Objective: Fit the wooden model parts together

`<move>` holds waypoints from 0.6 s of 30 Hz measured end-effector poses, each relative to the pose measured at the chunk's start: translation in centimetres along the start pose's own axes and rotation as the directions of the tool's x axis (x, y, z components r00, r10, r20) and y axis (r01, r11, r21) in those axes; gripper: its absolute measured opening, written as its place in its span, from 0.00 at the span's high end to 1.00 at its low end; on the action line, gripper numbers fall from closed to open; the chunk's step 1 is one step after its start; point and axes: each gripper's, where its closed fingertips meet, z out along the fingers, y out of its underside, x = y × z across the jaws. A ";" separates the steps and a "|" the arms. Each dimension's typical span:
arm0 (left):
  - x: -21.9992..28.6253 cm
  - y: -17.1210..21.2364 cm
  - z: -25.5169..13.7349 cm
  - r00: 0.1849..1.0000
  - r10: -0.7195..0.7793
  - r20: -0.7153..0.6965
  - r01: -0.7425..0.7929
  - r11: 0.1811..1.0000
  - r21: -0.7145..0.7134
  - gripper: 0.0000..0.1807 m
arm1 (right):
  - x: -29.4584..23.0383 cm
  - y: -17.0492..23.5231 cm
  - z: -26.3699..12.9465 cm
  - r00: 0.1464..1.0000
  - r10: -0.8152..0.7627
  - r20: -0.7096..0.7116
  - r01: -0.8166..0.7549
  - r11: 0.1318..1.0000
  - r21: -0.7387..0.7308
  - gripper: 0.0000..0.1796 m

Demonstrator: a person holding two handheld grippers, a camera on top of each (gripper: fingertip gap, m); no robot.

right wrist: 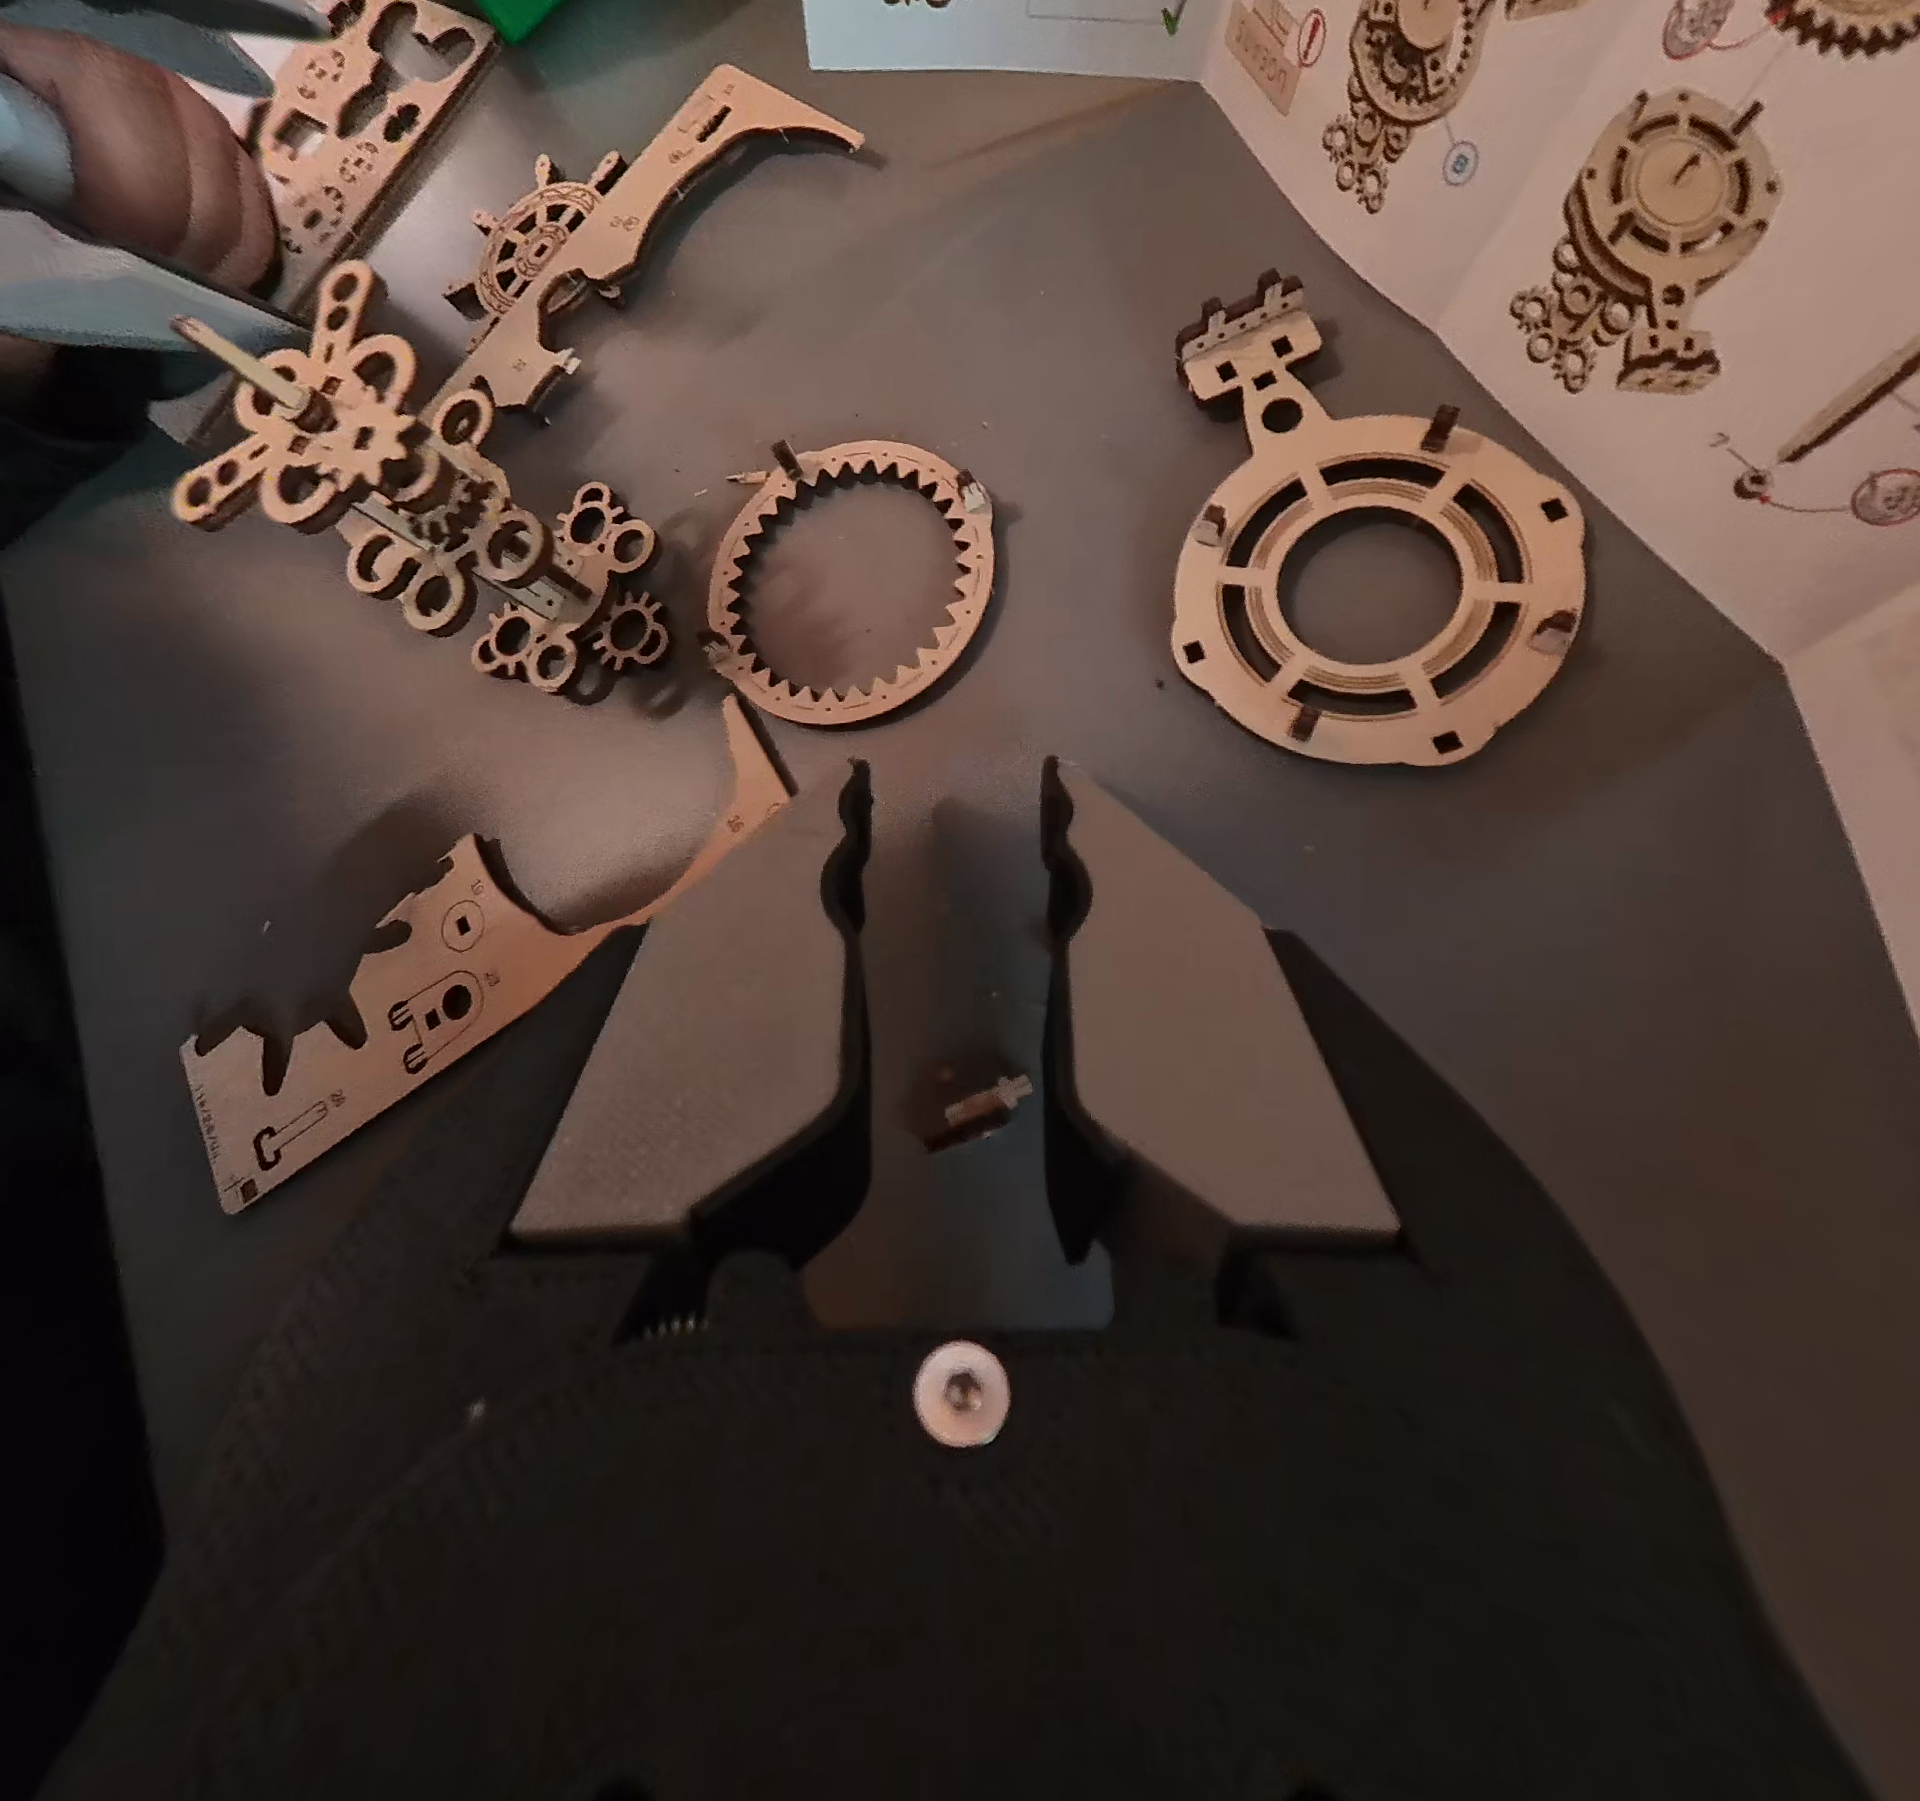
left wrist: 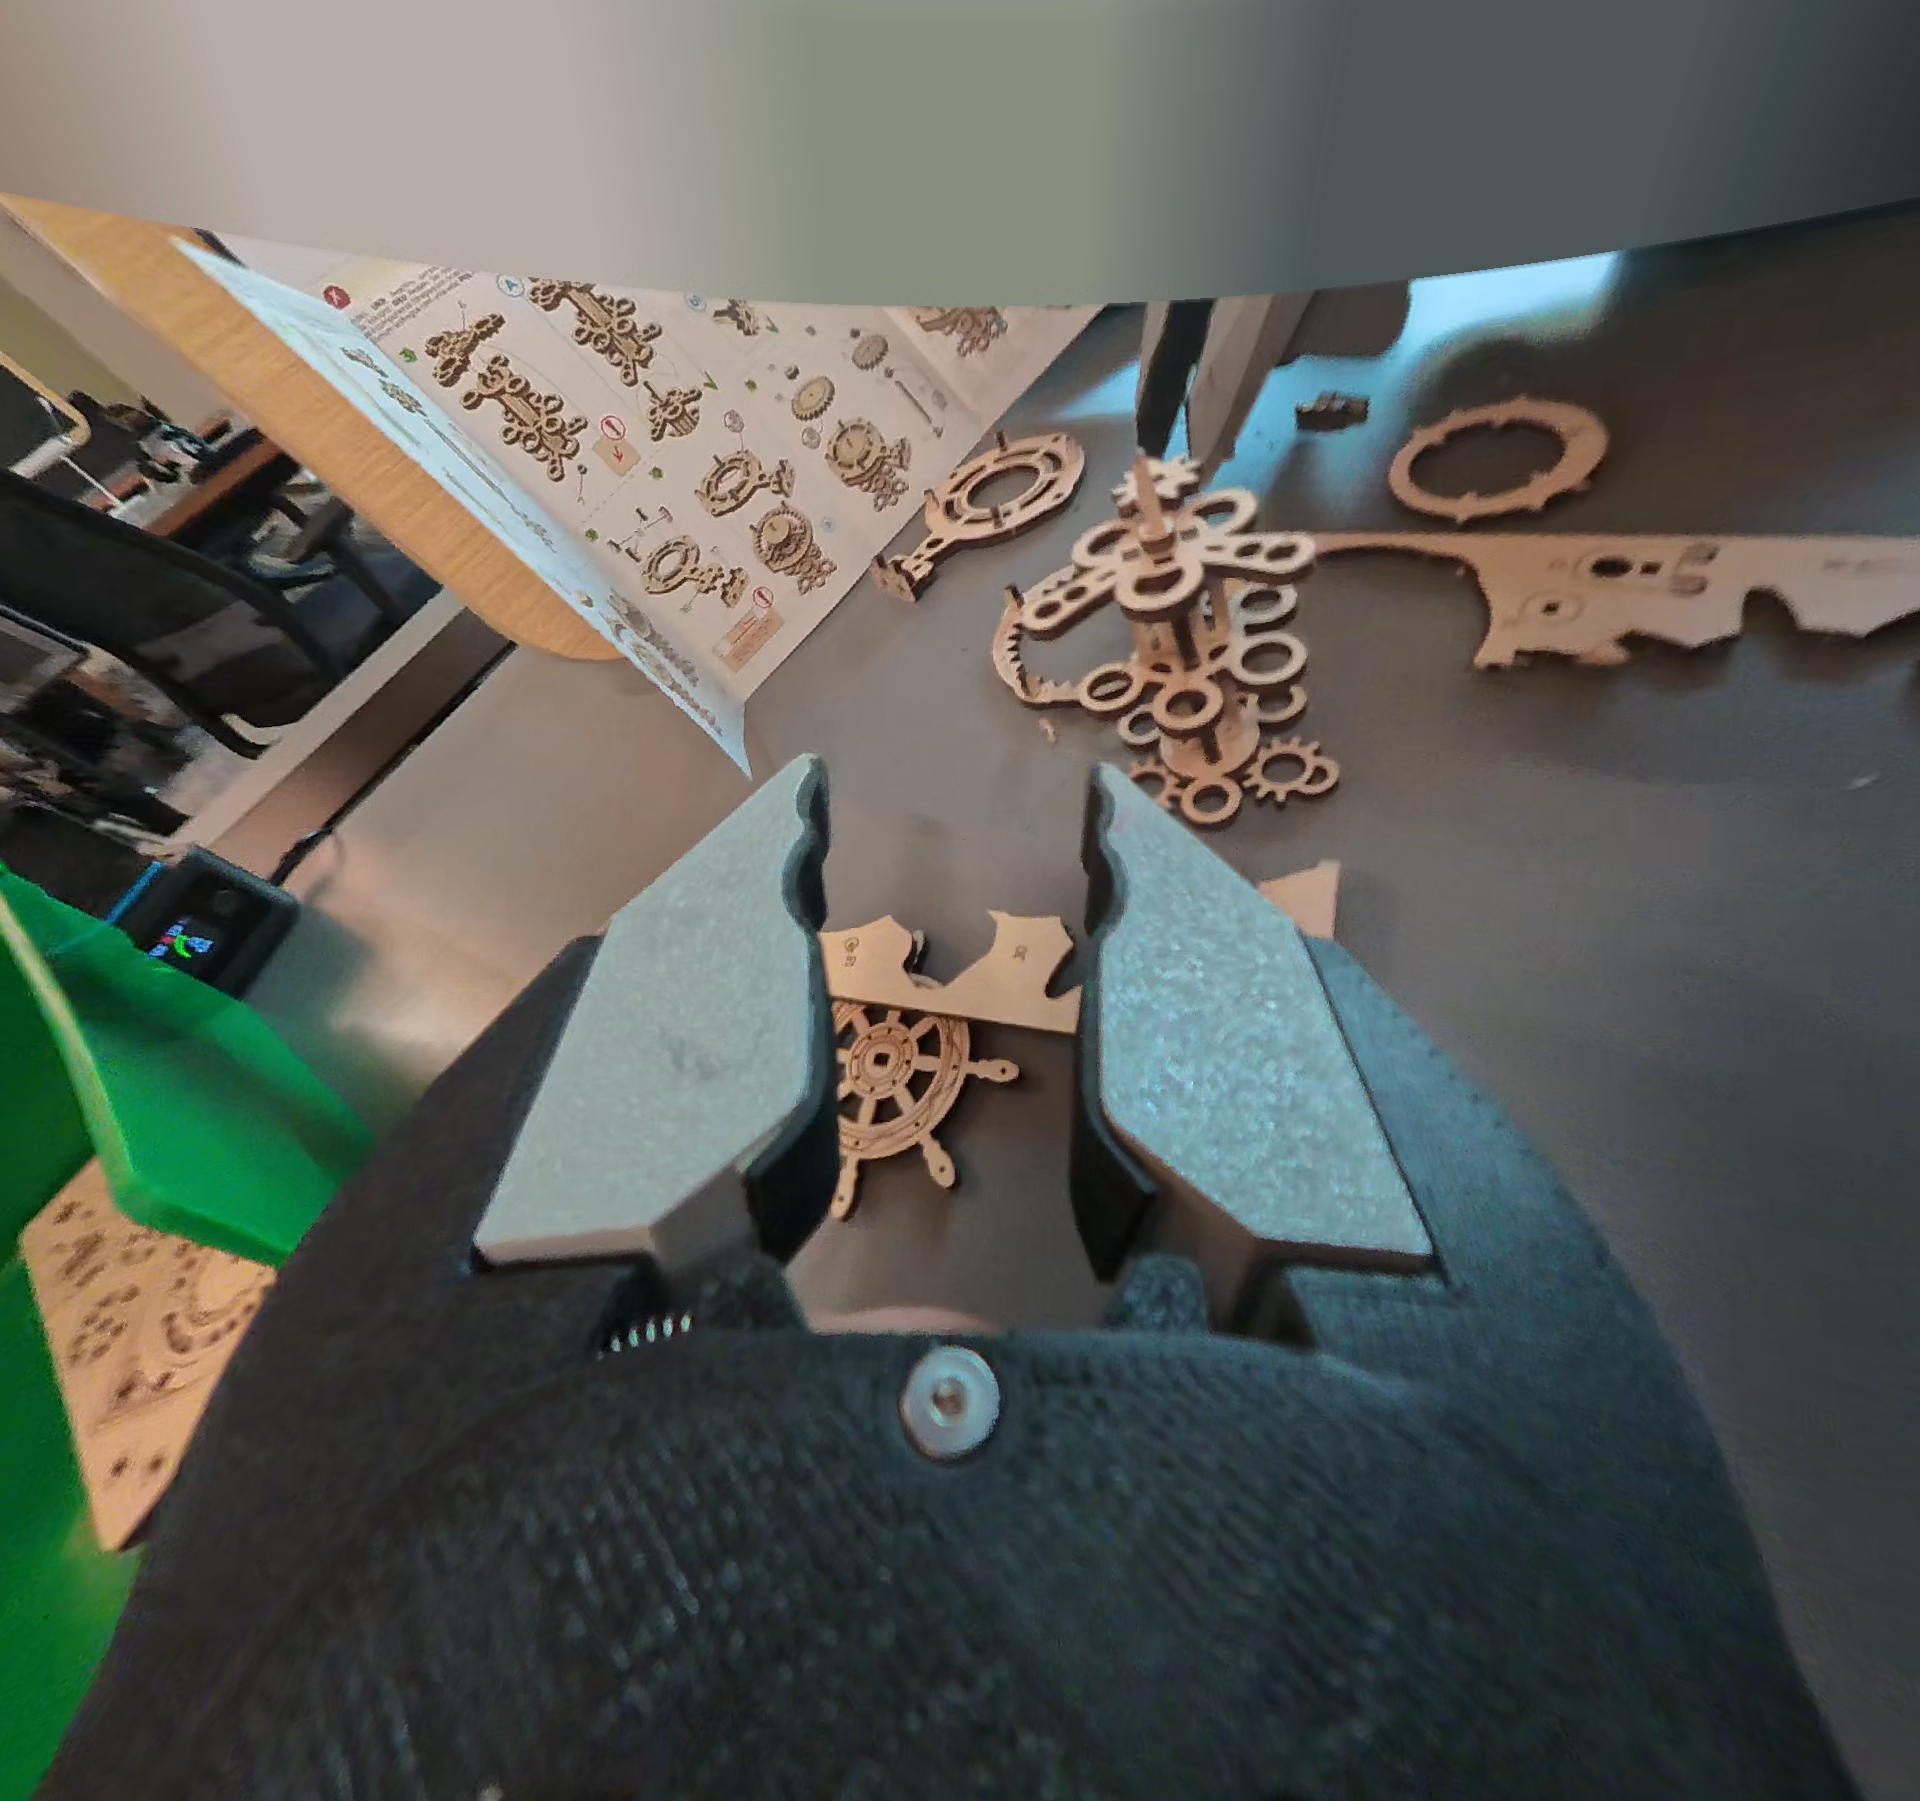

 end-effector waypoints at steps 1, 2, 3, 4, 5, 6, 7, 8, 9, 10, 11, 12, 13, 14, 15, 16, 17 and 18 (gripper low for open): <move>0.1 0.1 0.1 1.000 0.017 0.001 -0.017 1.000 -0.006 0.75 | -0.1 -0.2 -0.1 1.000 -0.004 0.004 0.004 1.000 0.009 0.84; 0.3 0.1 0.1 0.999 0.032 0.001 -0.032 0.999 -0.011 0.75 | -0.3 -0.3 -0.1 1.000 -0.005 0.013 0.005 1.000 0.018 0.84; 0.4 0.2 0.1 0.999 0.043 0.000 -0.043 0.999 -0.013 0.75 | -0.5 -0.5 -0.2 1.000 -0.006 0.024 0.006 1.000 0.029 0.84; 0.5 0.2 0.1 0.999 0.049 -0.002 -0.049 0.999 -0.012 0.75 | -0.7 -0.7 -0.2 0.999 -0.007 0.036 0.006 0.999 0.040 0.84; 0.5 0.1 0.1 0.999 0.050 -0.003 -0.050 0.999 -0.009 0.75 | -1.0 -0.9 -0.3 0.999 -0.009 0.050 0.007 0.999 0.052 0.83; 0.5 0.1 0.0 0.999 0.048 -0.006 -0.048 0.999 -0.003 0.75 | -1.3 -1.1 -0.3 0.998 -0.013 0.065 0.008 0.998 0.064 0.83; 0.5 0.0 0.0 0.999 0.045 -0.009 -0.045 0.999 0.005 0.75 | -1.6 -1.3 -0.4 0.997 -0.017 0.078 0.011 0.997 0.078 0.83; 0.7 -0.2 -0.1 0.999 0.042 -0.018 -0.042 0.999 0.014 0.75 | -1.9 -1.5 -0.5 0.996 -0.023 0.091 0.015 0.996 0.091 0.83; 0.9 -0.3 -0.2 0.999 0.039 -0.032 -0.038 0.999 0.024 0.75 | -2.3 -1.7 -0.6 0.994 -0.031 0.103 0.020 0.994 0.104 0.83; 1.2 -0.6 -0.3 0.998 0.034 -0.054 -0.032 0.999 0.038 0.75 | -2.6 -2.0 -0.7 0.992 -0.040 0.116 0.026 0.993 0.119 0.83; 1.6 -0.9 -0.5 0.997 0.028 -0.078 -0.024 0.998 0.057 0.76 | -3.0 -2.2 -0.7 0.990 -0.049 0.132 0.031 0.990 0.134 0.83; 1.8 -1.1 -0.6 0.995 0.019 -0.093 -0.012 0.997 0.074 0.77 | -3.4 -2.4 -0.8 0.986 -0.058 0.153 0.035 0.988 0.149 0.83; 1.7 -1.3 -0.7 0.995 0.001 -0.099 0.008 0.996 0.087 0.78 | -3.8 -2.6 -0.9 0.983 -0.065 0.173 0.036 0.986 0.162 0.82; 1.5 -1.5 -0.7 0.995 -0.028 -0.101 0.037 0.995 0.095 0.78 | -4.1 -2.7 -0.9 0.980 -0.069 0.187 0.036 0.984 0.172 0.82; 1.4 -1.7 -0.8 0.992 -0.062 -0.107 0.073 0.992 0.101 0.78 | -4.3 -2.8 -0.9 0.978 -0.073 0.198 0.037 0.984 0.177 0.82; 1.5 -1.8 -0.9 0.989 -0.091 -0.117 0.104 0.989 0.105 0.77 | -4.5 -2.8 -0.8 0.975 -0.079 0.206 0.042 0.983 0.179 0.82; 1.6 -1.9 -1.1 0.987 -0.106 -0.122 0.119 0.987 0.105 0.77 | -4.7 -2.7 -0.7 0.974 -0.088 0.210 0.050 0.982 0.181 0.82; 1.6 -1.9 -1.2 0.988 -0.110 -0.112 0.121 0.988 0.100 0.77 | -4.9 -2.7 -0.6 0.972 -0.099 0.213 0.060 0.981 0.183 0.82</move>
